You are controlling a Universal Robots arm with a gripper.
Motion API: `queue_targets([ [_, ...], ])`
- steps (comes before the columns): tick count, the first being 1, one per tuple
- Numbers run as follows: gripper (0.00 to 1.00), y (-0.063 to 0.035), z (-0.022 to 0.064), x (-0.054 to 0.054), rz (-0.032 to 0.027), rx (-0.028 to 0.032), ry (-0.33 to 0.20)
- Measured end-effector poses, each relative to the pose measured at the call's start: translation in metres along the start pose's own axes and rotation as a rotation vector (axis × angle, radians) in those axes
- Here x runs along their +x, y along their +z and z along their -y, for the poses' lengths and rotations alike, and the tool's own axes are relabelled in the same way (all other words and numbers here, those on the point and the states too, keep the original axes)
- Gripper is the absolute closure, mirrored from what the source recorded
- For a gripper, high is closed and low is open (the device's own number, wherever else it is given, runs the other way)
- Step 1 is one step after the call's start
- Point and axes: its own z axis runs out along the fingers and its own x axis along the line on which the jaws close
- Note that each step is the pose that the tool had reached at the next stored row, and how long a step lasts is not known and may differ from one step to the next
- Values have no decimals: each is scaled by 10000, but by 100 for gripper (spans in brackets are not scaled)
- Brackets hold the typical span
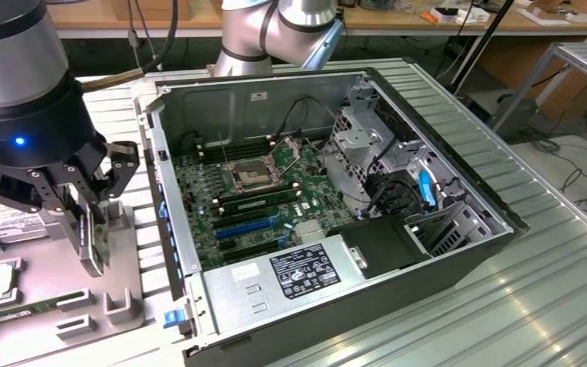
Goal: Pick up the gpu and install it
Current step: 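Pick up the gpu and move the gpu toward the slot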
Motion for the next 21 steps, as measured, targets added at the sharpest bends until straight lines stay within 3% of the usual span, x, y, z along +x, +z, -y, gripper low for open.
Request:
queue_targets([
  [3, 73, -44, -2, -1, -1, 1, 0],
  [21, 73, -73, -3, -3, -1, 0, 0],
])
